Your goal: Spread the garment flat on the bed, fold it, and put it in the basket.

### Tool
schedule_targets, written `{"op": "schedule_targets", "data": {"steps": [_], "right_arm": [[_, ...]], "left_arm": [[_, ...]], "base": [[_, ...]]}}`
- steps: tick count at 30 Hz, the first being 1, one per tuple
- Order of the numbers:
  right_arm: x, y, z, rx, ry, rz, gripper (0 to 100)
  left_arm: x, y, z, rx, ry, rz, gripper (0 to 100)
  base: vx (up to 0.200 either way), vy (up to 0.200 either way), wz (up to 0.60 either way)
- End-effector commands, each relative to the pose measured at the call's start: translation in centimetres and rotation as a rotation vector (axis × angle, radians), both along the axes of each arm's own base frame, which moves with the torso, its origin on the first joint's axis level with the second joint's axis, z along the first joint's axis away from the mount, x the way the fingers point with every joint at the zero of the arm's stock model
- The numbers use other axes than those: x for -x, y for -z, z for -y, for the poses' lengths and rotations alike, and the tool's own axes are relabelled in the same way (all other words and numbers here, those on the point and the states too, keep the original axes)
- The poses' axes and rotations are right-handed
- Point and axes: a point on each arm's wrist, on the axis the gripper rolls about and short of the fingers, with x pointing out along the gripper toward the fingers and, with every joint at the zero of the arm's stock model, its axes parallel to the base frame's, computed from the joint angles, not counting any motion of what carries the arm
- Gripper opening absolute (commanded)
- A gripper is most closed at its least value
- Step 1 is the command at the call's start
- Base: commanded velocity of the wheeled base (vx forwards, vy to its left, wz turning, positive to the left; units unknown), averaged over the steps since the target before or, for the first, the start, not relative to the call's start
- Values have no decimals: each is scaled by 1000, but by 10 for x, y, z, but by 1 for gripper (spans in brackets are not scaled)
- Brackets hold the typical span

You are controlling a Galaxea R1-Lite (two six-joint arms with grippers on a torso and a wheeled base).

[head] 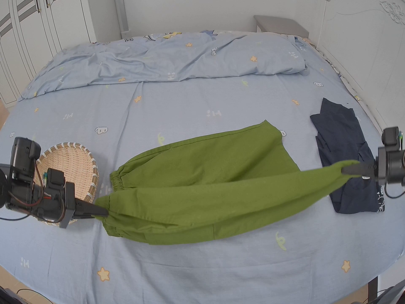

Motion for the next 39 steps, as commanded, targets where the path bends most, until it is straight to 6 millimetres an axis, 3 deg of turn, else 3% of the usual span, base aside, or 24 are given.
{"op": "schedule_targets", "data": {"steps": [1, 7, 20, 29, 39], "right_arm": [[-54, -12, -4, 15, 34, -9, 0], [-101, -13, -6, 30, 54, 0, 0], [-165, -2, -16, 24, 37, 56, 0], [-183, -24, -26, 6, 27, 131, 0], [-197, -18, -34, 8, 14, 127, 0]], "left_arm": [[-43, -10, -1, 18, -17, 3, 0], [-66, -3, -15, 18, -61, -12, 0], [-73, -1, -35, 13, -125, -2, 0], [-76, 2, -36, 12, -123, -9, 0], [-80, 7, -37, 4, -115, -14, 0]], "base": [[0, 0, 0], [0, 0, 0], [0, 0, 0], [0, 0, 0], [0, 0, 0]]}}
